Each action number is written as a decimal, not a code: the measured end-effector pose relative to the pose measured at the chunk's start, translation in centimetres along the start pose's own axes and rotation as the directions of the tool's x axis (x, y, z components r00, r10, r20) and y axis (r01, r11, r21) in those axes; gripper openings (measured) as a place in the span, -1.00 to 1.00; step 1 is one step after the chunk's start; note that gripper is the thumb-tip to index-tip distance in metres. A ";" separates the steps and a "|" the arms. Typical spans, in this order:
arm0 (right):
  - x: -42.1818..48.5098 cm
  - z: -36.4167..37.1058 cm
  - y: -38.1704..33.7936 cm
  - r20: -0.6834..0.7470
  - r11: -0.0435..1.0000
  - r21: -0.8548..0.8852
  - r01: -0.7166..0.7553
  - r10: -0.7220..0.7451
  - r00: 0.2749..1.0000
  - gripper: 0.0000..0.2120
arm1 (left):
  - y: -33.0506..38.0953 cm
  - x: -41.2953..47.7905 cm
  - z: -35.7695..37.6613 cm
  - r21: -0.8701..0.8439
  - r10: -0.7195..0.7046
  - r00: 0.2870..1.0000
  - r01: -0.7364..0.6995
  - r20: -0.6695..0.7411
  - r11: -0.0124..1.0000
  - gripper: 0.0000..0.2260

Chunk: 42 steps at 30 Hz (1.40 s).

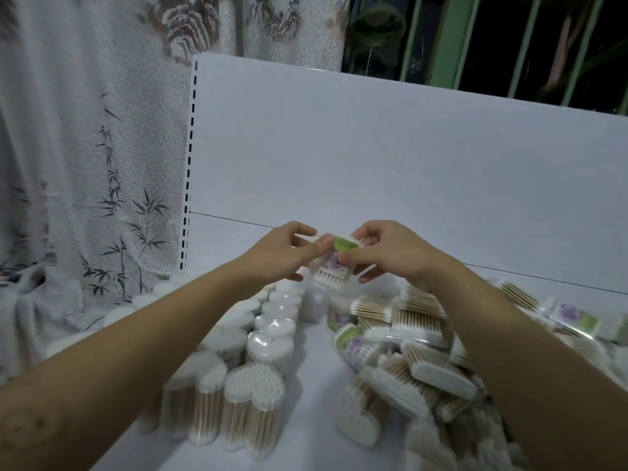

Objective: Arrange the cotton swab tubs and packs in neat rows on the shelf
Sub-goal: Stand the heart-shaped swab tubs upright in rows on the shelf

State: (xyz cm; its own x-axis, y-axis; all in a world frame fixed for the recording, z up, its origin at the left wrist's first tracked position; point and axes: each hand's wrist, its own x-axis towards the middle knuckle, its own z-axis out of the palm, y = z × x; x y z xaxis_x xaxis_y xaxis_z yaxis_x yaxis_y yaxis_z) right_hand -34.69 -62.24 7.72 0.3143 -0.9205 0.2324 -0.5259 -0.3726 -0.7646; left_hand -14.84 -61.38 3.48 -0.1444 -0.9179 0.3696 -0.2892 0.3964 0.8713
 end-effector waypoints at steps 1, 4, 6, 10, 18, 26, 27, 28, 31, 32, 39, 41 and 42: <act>0.1 0.0 0.3 -0.026 0.997 0.080 -0.014 0.016 1.000 -0.56 | 0.0 -0.1 0.0 -0.023 -0.047 0.999 0.047 0.010 0.999 -0.43; 0.3 0.4 0.6 -0.066 0.919 0.395 -0.009 0.038 0.997 -0.53 | 0.2 -0.2 0.0 -0.207 -0.185 0.980 0.196 0.072 0.959 -0.40; 0.5 0.8 0.7 -0.072 0.904 0.428 0.020 0.012 0.997 -0.57 | 0.3 0.0 0.0 -0.359 -0.186 0.974 0.221 0.128 0.907 -0.51; 0.6 0.8 0.5 -0.027 0.998 -0.069 0.011 -0.013 1.000 -0.58 | 0.2 0.7 -0.6 -0.456 -0.118 0.992 0.124 0.042 0.882 -0.67; 1.2 2.1 -1.3 0.062 0.849 -0.480 0.221 -0.218 0.974 -0.23 | -0.4 2.0 -1.8 0.141 0.038 0.999 -0.040 0.016 0.989 -0.49; 3.2 3.8 0.3 -0.012 0.750 -0.656 0.082 -0.119 0.993 -0.42 | -1.8 2.6 -2.4 0.322 0.061 0.996 -0.079 0.066 0.944 -0.51; 3.5 4.0 0.7 -0.032 0.754 -0.656 0.036 -0.075 0.997 -0.42 | -2.0 2.7 -2.6 0.438 0.058 0.992 -0.102 0.112 0.893 -0.56; 3.9 4.4 1.1 -0.048 0.756 -0.655 -0.005 -0.035 0.998 -0.41 | -2.1 2.7 -2.7 0.562 0.036 0.985 -0.128 0.171 0.817 -0.59; 5.0 5.7 2.1 -0.031 0.683 -0.728 -0.059 0.053 0.998 -0.44 | -2.9 3.0 -2.9 0.798 -0.151 0.935 -0.180 0.320 0.576 -0.60; 5.3 6.1 2.3 -0.024 0.662 -0.747 -0.063 0.067 0.997 -0.45 | -3.1 3.1 -2.8 0.827 -0.213 0.914 -0.189 0.345 0.530 -0.58; 6.8 7.7 4.0 0.002 0.585 -0.807 -0.081 0.141 0.990 -0.50 | -4.8 5.4 -2.9 0.886 -0.404 0.830 -0.212 0.386 0.412 -0.47; 6.8 8.0 4.7 -0.009 0.553 -0.829 -0.084 0.137 0.991 -0.48 | -5.4 6.1 -2.8 0.892 -0.429 0.814 -0.221 0.392 0.395 -0.43; 7.0 8.1 5.0 -0.012 0.522 -0.849 -0.080 0.131 0.991 -0.46 | -5.5 6.3 -2.7 0.894 -0.439 0.806 -0.231 0.396 0.383 -0.41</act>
State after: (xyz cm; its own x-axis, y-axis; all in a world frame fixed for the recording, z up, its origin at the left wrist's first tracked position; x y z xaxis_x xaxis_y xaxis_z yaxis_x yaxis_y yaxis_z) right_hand -28.73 -69.54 0.65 0.2327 -0.9628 0.1376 -0.9707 -0.2213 0.0934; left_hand -11.60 -69.40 1.83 -0.3644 -0.9066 -0.2129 -0.9237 0.3809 -0.0405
